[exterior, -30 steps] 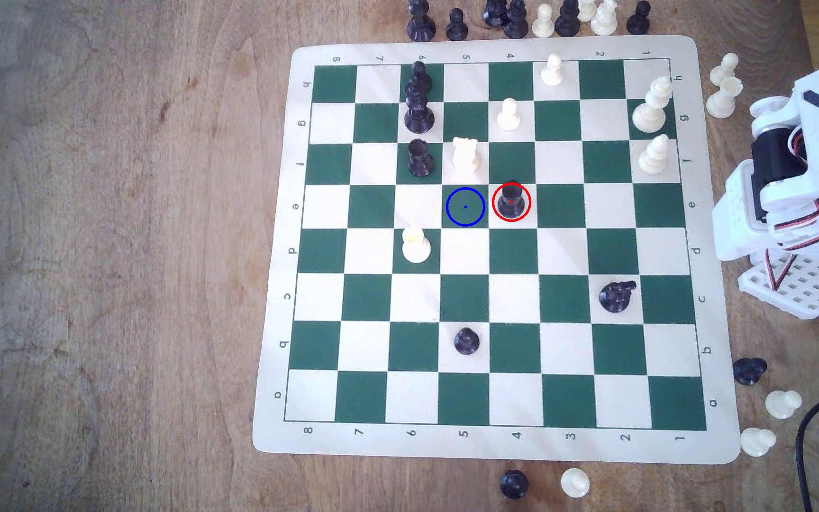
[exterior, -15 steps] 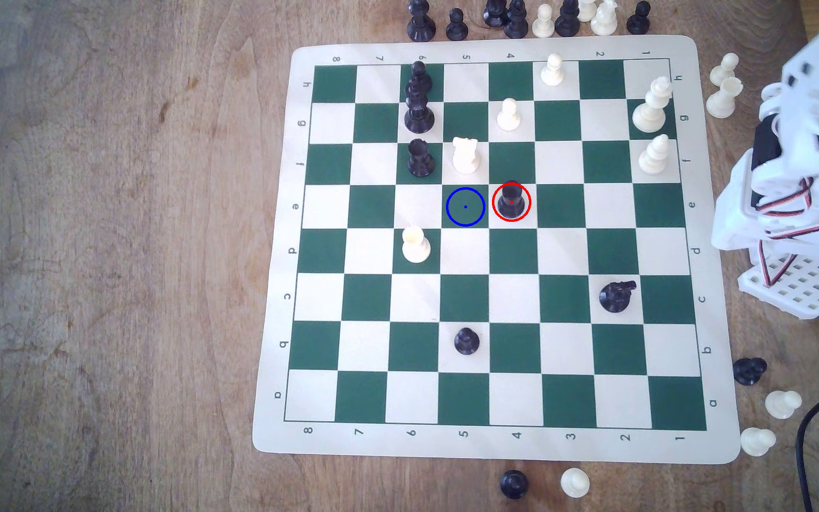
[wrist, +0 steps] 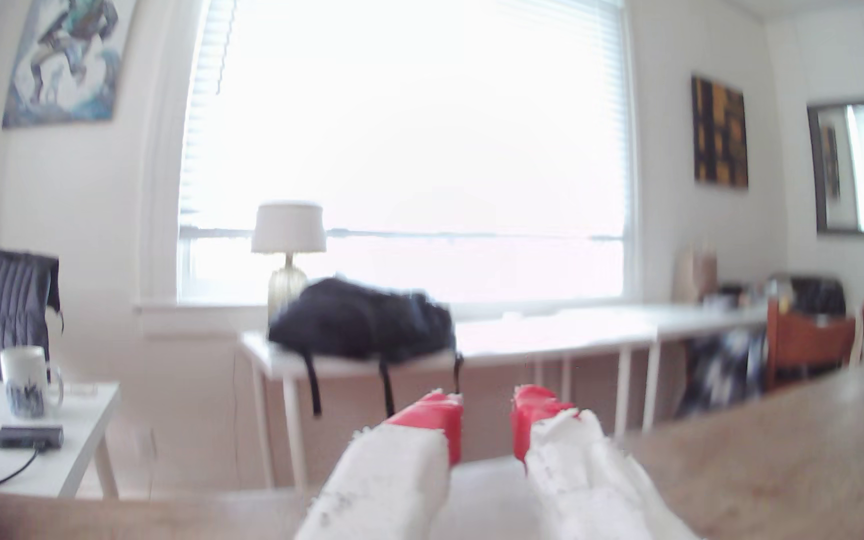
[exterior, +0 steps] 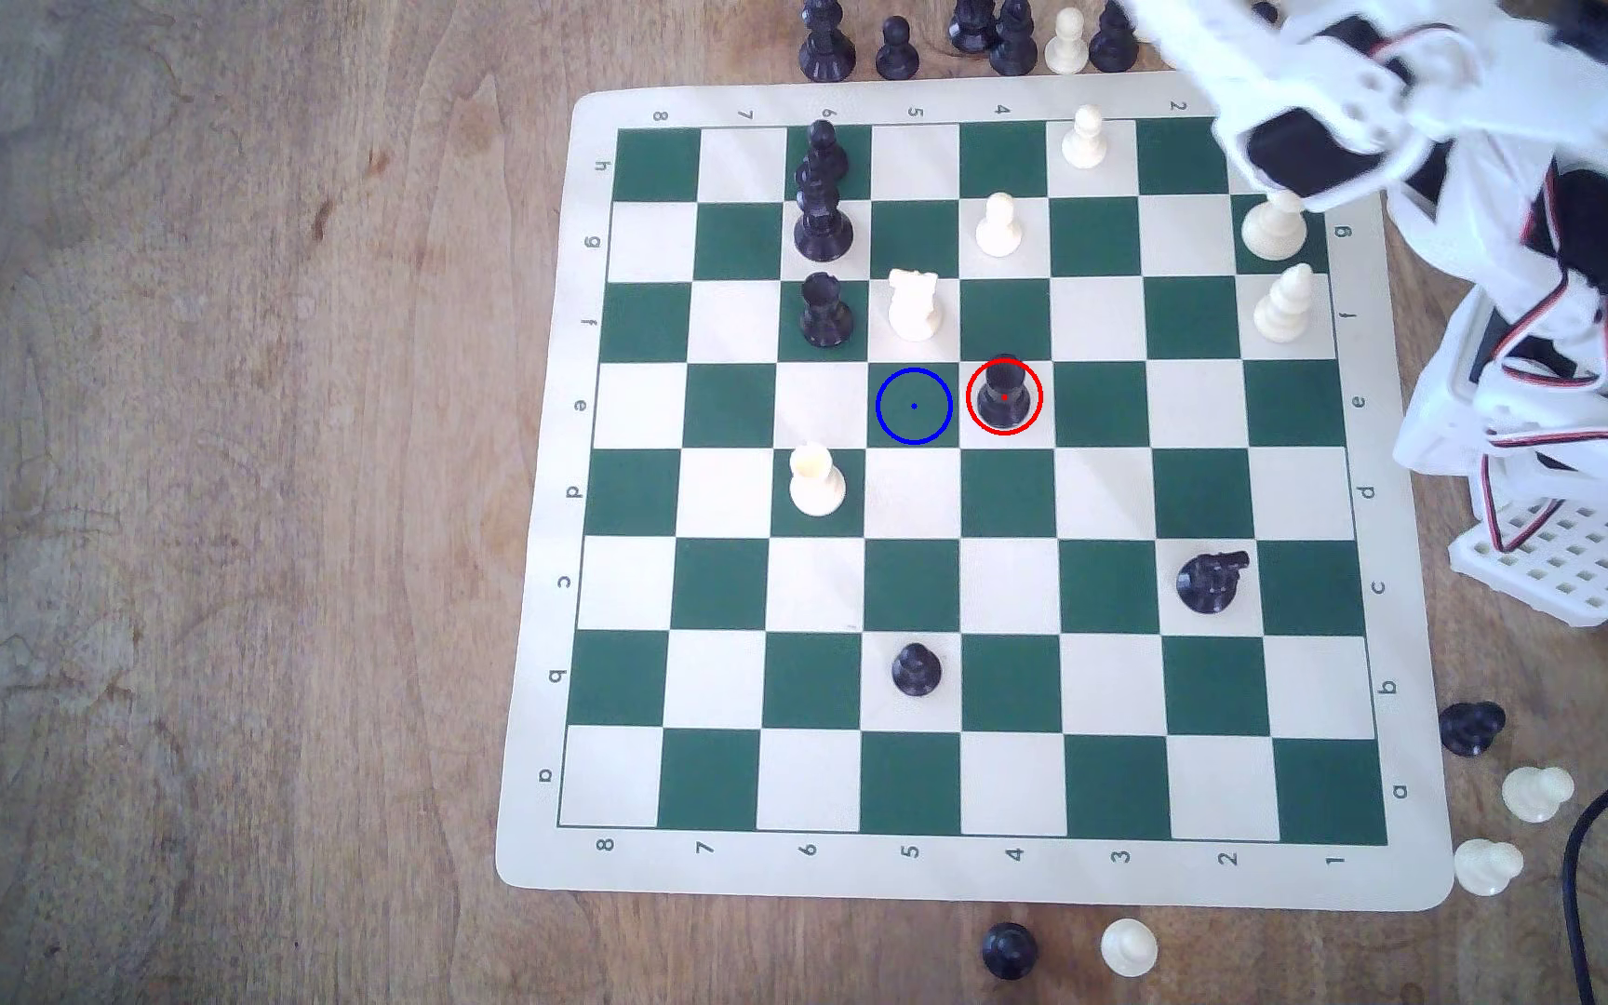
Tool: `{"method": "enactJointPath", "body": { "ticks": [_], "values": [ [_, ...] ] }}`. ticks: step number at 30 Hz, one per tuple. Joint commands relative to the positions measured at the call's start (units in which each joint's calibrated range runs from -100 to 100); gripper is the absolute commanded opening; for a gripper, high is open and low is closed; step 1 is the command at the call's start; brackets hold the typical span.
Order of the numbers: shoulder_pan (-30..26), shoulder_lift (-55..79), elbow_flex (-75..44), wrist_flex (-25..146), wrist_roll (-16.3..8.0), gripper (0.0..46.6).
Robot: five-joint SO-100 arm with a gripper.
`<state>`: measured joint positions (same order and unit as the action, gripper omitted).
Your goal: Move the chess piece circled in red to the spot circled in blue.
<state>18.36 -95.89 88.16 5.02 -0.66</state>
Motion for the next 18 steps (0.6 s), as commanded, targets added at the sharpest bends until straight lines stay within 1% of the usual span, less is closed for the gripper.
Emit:
{"method": "enactJointPath", "body": {
  "ticks": [1,3,4,5,6,7,9,10,12,14,18],
  "values": [
    [-0.18,0.31,-6.11,14.47,-2.30,0.2],
    [-1.04,3.53,-9.74,22.91,-2.34,0.2],
    [-1.43,6.34,-13.00,27.25,-2.83,0.2],
    [-2.21,9.82,-17.63,32.41,-4.25,0.2],
    [-4.01,16.01,-25.15,41.75,-5.47,0.5],
    [-5.11,17.71,-26.87,44.12,-5.71,0.8],
    [-7.69,18.39,-26.96,46.17,-5.86,1.8],
    [-9.72,20.34,-26.96,47.97,-6.35,1.9],
    [-10.74,23.40,-27.15,48.30,-6.69,2.0],
    [-10.81,25.61,-28.69,49.20,-6.54,2.1],
    [-9.25,37.15,-36.39,52.56,-6.89,2.2]
  ]
}}
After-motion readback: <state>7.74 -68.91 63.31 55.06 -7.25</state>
